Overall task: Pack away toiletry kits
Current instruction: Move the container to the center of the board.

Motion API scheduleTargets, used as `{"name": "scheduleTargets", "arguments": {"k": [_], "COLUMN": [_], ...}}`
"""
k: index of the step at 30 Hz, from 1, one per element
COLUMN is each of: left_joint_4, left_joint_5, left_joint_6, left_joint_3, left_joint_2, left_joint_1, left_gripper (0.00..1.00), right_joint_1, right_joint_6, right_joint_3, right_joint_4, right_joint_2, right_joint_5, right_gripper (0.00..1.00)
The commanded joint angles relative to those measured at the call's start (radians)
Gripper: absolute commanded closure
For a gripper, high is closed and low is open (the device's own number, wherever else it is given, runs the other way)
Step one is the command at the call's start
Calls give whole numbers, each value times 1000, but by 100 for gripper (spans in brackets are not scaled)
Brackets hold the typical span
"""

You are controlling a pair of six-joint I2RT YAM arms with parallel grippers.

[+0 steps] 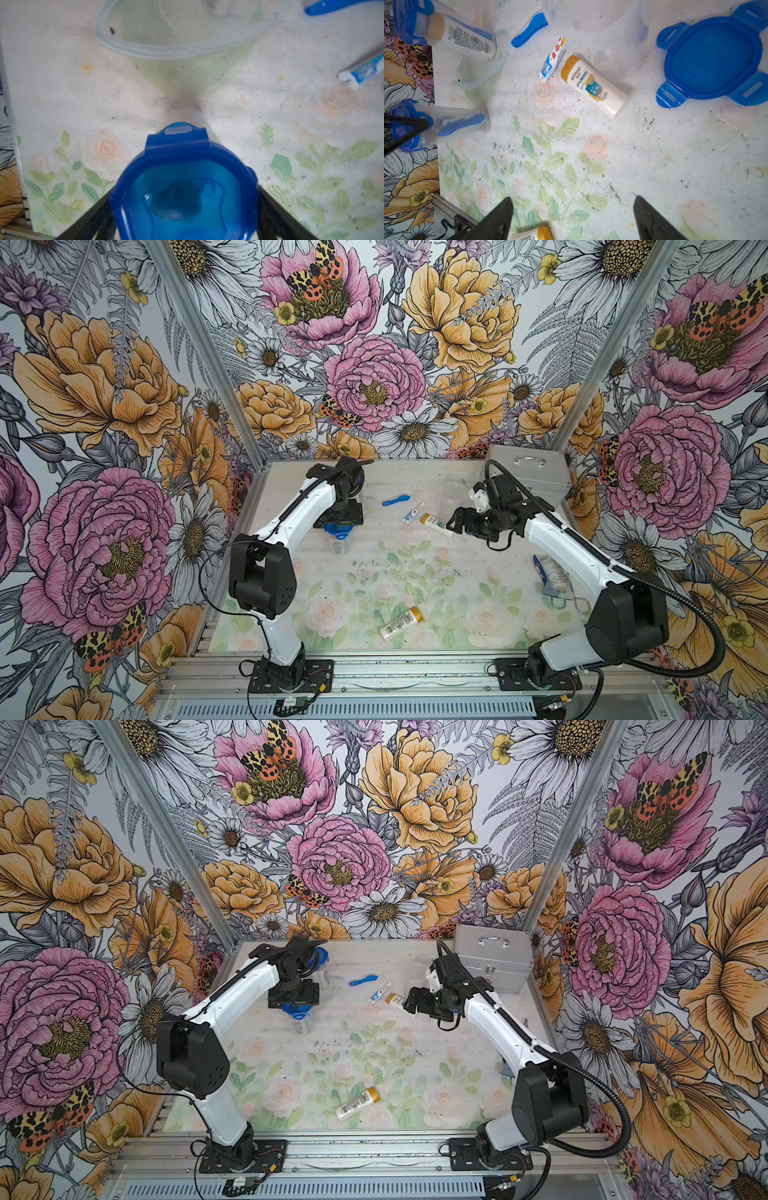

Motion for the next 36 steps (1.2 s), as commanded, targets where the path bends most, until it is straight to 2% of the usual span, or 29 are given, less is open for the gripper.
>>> {"name": "scheduleTargets", "arguments": {"k": [1,4,10,12,14,18,31,36], "left_joint_4": [81,126,157,155,155,153,82,82], "left_joint_5": [-23,32,81,104,116,123,77,26], "left_joint_6": [70,111,161,167,168,168,169,158], "left_joint_3": [20,75,204,228,236,236,250,200], "left_joint_2": [-21,21,174,202,216,203,86,-37], "left_joint_1": [103,158,210,221,230,243,256,241], "left_gripper": [35,35,34,30,19,2,1,1], "right_joint_1": [-6,-7,-11,-13,-13,-14,-29,-52], "right_joint_6": [-26,-32,-39,-46,-54,-70,-126,-129], "right_joint_3": [48,67,96,113,129,154,347,466], "right_joint_4": [-25,-57,-88,-104,-121,-151,-198,-204], "right_joint_2": [17,26,12,9,9,11,151,258], "right_joint_5": [-4,12,45,56,70,101,124,169], "right_gripper": [10,10,10,10,10,10,10,15]}}
